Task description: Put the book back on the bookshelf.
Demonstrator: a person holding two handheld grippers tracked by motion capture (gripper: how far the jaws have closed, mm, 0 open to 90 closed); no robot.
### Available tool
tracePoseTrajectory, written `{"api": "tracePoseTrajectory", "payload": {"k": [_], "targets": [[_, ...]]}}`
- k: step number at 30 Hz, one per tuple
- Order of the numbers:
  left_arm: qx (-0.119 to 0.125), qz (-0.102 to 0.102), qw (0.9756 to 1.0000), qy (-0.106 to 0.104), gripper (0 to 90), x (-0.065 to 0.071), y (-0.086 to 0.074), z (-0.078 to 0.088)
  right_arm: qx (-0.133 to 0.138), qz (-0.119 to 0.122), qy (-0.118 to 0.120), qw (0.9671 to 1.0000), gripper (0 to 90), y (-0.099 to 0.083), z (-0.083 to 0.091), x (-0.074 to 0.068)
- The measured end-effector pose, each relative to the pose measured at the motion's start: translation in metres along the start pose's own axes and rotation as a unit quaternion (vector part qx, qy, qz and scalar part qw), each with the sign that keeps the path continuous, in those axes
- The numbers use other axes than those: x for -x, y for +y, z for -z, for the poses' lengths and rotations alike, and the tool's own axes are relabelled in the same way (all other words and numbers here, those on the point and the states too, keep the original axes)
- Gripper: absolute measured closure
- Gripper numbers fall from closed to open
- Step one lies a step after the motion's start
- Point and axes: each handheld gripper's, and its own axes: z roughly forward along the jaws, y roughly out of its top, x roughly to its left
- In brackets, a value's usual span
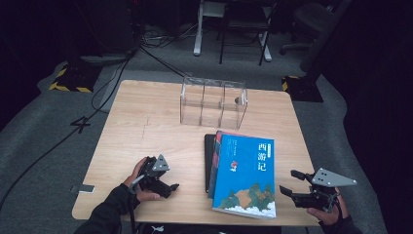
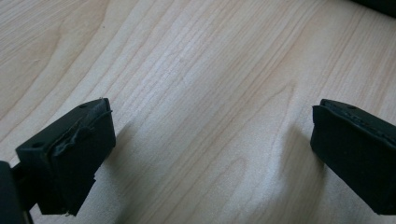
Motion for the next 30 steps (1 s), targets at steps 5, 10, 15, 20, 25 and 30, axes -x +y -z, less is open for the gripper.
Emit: {"api": "tracePoseTrajectory", "payload": {"k": [5, 10, 15, 20, 25, 30], "targets": [[0.001, 0.002, 1.0000, 0.001, 0.3, 0.003, 0.001, -0.001, -0.002, 0.001, 0.015, 0.9999, 25.4, 0.009, -0.004, -0.009], [0.002, -0.003, 1.0000, -0.004, 6.2, 0.012, 0.004, 0.000, -0.017, 0.003, 0.030, 0.9994, 23.2, 0.013, -0.012, -0.015], [0.010, -0.026, 0.9989, -0.037, 14.0, 0.028, 0.011, 0.003, -0.029, -0.010, 0.054, 0.9981, 17.8, 0.014, -0.024, -0.017], [0.018, -0.051, 0.9972, -0.051, 16.5, 0.045, 0.017, 0.006, -0.036, -0.043, 0.074, 0.9957, 12.9, 0.015, -0.035, -0.013], [0.026, -0.076, 0.9952, -0.055, 15.9, 0.064, 0.024, 0.008, -0.049, -0.055, 0.094, 0.9929, 6.6, 0.017, -0.046, -0.015], [0.042, -0.083, 0.9931, -0.071, 15.9, 0.077, 0.032, 0.012, -0.059, -0.064, 0.090, 0.9922, 0.2, 0.020, -0.053, -0.016]]}}
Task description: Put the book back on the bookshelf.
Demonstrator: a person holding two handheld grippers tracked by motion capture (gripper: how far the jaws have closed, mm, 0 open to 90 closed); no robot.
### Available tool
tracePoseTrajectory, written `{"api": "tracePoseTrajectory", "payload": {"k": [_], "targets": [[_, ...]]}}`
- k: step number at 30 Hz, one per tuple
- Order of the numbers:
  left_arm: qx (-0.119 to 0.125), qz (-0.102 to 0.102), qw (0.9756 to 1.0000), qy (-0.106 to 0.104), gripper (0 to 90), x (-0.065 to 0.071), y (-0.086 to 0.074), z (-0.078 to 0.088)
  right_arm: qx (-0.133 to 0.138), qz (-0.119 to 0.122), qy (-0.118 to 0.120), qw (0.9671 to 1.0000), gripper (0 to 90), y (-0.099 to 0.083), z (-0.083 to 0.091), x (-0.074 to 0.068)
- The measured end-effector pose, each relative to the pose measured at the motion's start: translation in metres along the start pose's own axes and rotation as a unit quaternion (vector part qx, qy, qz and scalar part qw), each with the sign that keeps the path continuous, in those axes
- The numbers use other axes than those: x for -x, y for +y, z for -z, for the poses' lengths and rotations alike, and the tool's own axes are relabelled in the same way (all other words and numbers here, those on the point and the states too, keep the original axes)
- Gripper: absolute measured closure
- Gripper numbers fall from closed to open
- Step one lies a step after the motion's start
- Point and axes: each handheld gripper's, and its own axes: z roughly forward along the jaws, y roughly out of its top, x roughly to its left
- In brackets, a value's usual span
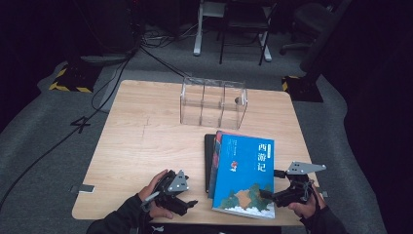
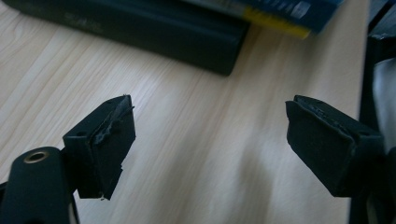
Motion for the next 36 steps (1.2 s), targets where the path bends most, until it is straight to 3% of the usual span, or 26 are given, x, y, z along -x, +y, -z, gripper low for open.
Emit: {"api": "tracePoseTrajectory", "payload": {"k": [10, 12, 15, 17, 20, 24, 26, 28, 36], "targets": [[0.038, -0.015, 0.9989, -0.022, 16.6, 0.026, 0.025, -0.002, -0.002, -0.017, -0.027, 0.9995, 0.0, 0.009, -0.009, -0.004], [0.036, -0.021, 0.9991, -0.011, 14.5, 0.027, 0.028, -0.003, -0.002, -0.020, -0.031, 0.9993, 0.0, 0.012, -0.011, -0.004], [0.049, -0.009, 0.9987, -0.009, 16.9, 0.025, 0.029, -0.002, -0.003, -0.023, -0.034, 0.9992, 0.0, 0.018, -0.016, -0.004], [0.045, -0.017, 0.9987, -0.015, 16.9, 0.025, 0.029, -0.001, -0.004, -0.024, -0.036, 0.9991, 0.0, 0.021, -0.019, -0.003], [0.036, -0.027, 0.9990, 0.001, 19.1, 0.026, 0.029, -0.003, -0.003, -0.024, -0.036, 0.9991, 0.0, 0.024, -0.023, -0.001], [0.046, -0.012, 0.9988, 0.013, 20.7, 0.018, 0.033, -0.004, -0.002, -0.023, -0.035, 0.9991, 0.0, 0.027, -0.026, 0.000], [0.044, -0.014, 0.9987, 0.019, 17.6, 0.013, 0.036, -0.005, 0.000, -0.024, -0.038, 0.9990, 0.0, 0.029, -0.029, 0.001], [0.041, -0.018, 0.9990, 0.007, 15.2, 0.009, 0.039, -0.006, 0.000, -0.022, -0.036, 0.9991, 0.0, 0.032, -0.031, 0.002], [0.047, -0.021, 0.9987, -0.002, 15.8, 0.004, 0.038, -0.002, 0.000, -0.022, -0.032, 0.9992, 0.0, 0.037, -0.036, 0.004]]}}
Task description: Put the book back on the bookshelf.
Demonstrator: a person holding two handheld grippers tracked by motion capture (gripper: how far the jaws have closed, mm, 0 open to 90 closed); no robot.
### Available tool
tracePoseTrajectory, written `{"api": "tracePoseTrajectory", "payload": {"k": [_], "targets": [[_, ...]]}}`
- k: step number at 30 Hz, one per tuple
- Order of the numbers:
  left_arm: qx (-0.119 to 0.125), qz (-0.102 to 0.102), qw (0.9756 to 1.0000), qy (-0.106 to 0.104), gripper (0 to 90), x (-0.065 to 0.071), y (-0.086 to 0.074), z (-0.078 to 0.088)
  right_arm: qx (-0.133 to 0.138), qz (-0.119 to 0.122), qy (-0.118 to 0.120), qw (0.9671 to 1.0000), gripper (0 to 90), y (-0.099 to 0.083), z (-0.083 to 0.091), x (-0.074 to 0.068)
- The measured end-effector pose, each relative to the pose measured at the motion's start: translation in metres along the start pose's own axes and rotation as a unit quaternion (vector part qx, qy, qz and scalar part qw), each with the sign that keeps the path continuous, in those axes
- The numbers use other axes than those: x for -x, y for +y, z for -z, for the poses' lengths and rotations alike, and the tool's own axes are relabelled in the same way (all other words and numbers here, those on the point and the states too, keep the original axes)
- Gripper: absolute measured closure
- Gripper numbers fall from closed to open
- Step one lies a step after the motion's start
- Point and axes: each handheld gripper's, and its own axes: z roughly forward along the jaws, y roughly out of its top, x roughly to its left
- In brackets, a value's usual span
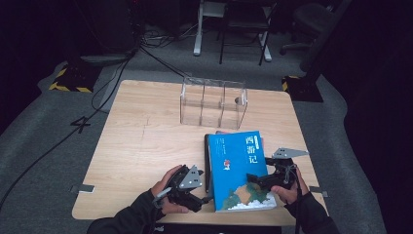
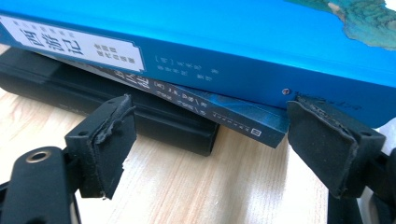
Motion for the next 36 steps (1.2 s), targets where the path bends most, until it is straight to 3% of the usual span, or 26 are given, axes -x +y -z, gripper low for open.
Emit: {"api": "tracePoseTrajectory", "payload": {"k": [1, 4, 8, 11, 17, 25, 29, 30, 36], "targets": [[0.003, 0.001, 1.0000, -0.001, 15.7, -0.002, 0.000, 0.001, 0.000, 0.000, 0.001, 1.0000, 0.0, 0.000, 0.000, 0.000], [0.008, 0.011, 0.9995, 0.027, 20.2, -0.013, 0.000, 0.003, -0.001, 0.006, 0.001, 1.0000, 0.8, 0.000, 0.001, 0.001], [0.010, 0.020, 0.9986, 0.047, 19.9, -0.028, 0.001, 0.000, -0.002, 0.019, 0.011, 0.9998, 7.7, -0.005, 0.011, 0.002], [0.004, 0.018, 0.9978, 0.064, 20.4, -0.039, 0.003, -0.007, 0.000, 0.034, 0.016, 0.9993, 15.1, -0.013, 0.024, -0.002], [-0.014, 0.018, 0.9959, 0.088, 19.7, -0.056, 0.007, -0.023, 0.005, 0.061, 0.025, 0.9978, 16.3, -0.031, 0.045, -0.012], [-0.019, 0.036, 0.9943, 0.098, 21.4, -0.074, 0.011, -0.035, 0.008, 0.086, 0.054, 0.9948, 14.4, -0.052, 0.059, -0.027], [-0.023, 0.034, 0.9940, 0.102, 21.4, -0.078, 0.013, -0.042, -0.008, 0.108, 0.050, 0.9929, 15.3, -0.059, 0.060, -0.033], [-0.026, 0.035, 0.9938, 0.102, 21.4, -0.080, 0.013, -0.044, -0.014, 0.112, 0.038, 0.9929, 17.2, -0.064, 0.057, -0.036], [-0.024, 0.039, 0.9927, 0.111, 24.1, -0.086, 0.015, -0.047, -0.014, 0.119, 0.028, 0.9923, 12.4, -0.064, 0.051, -0.037]]}}
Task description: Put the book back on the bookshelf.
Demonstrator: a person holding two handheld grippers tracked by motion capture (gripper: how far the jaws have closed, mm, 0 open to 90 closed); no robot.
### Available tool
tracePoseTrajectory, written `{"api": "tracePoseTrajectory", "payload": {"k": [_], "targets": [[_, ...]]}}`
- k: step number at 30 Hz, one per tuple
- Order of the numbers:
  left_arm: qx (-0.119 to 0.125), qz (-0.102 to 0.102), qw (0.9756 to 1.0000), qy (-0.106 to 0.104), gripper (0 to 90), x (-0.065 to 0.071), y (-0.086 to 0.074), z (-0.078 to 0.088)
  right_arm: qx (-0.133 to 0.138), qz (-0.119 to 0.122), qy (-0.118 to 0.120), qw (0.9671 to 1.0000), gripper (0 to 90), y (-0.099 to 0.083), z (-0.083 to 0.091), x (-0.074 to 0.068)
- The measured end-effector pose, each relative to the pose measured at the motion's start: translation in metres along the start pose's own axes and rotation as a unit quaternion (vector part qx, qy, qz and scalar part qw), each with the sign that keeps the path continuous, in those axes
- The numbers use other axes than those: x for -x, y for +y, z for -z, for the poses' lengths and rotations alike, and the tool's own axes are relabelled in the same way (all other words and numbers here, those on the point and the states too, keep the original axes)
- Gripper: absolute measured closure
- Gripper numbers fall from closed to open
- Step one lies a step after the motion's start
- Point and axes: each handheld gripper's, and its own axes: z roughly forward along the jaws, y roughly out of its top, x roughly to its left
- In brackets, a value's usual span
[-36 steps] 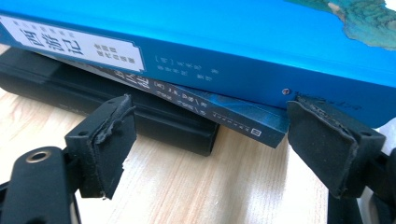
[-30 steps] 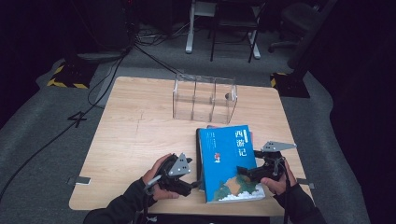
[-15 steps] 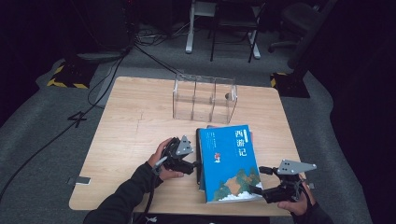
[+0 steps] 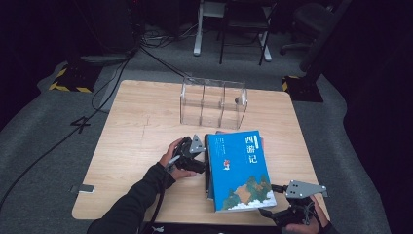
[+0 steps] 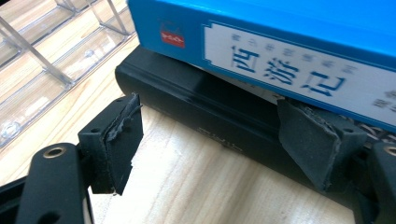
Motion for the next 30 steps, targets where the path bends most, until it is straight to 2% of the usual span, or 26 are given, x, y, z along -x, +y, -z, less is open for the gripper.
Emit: {"api": "tracePoseTrajectory", "payload": {"k": [3, 6, 11, 16, 18, 22, 26, 28, 30], "targets": [[-0.001, -0.007, 1.0000, 0.007, 29.4, -0.002, 0.002, -0.003, 0.004, -0.005, 0.001, 1.0000, 12.3, 0.001, 0.000, 0.001], [-0.006, -0.006, 1.0000, -0.002, 37.1, -0.007, 0.005, -0.006, 0.010, -0.010, -0.006, 0.9999, 12.1, 0.004, -0.002, 0.001], [-0.002, 0.004, 0.9999, 0.010, 38.2, -0.017, 0.008, -0.010, 0.011, -0.013, -0.014, 0.9998, 11.8, 0.012, -0.009, 0.007], [0.003, 0.035, 0.9993, 0.015, 38.5, -0.032, 0.009, -0.015, 0.012, -0.022, -0.015, 0.9996, 10.6, 0.023, -0.020, 0.018], [0.004, 0.033, 0.9993, 0.015, 38.3, -0.033, 0.008, -0.014, 0.007, -0.022, -0.008, 0.9997, 10.4, 0.026, -0.021, 0.020], [0.004, 0.033, 0.9993, 0.018, 36.1, -0.033, 0.008, -0.010, 0.001, -0.015, -0.002, 0.9999, 17.7, 0.023, -0.014, 0.020], [0.006, 0.032, 0.9994, 0.014, 34.0, -0.031, 0.006, -0.005, 0.021, -0.015, 0.009, 0.9996, 18.5, 0.018, 0.005, 0.023], [0.005, 0.029, 0.9995, 0.012, 32.9, -0.029, 0.006, -0.005, 0.034, -0.019, -0.002, 0.9992, 20.4, 0.020, 0.013, 0.026], [0.003, 0.027, 0.9996, 0.009, 32.9, -0.028, 0.005, -0.005, 0.047, -0.028, -0.002, 0.9985, 21.6, 0.025, 0.017, 0.030]]}}
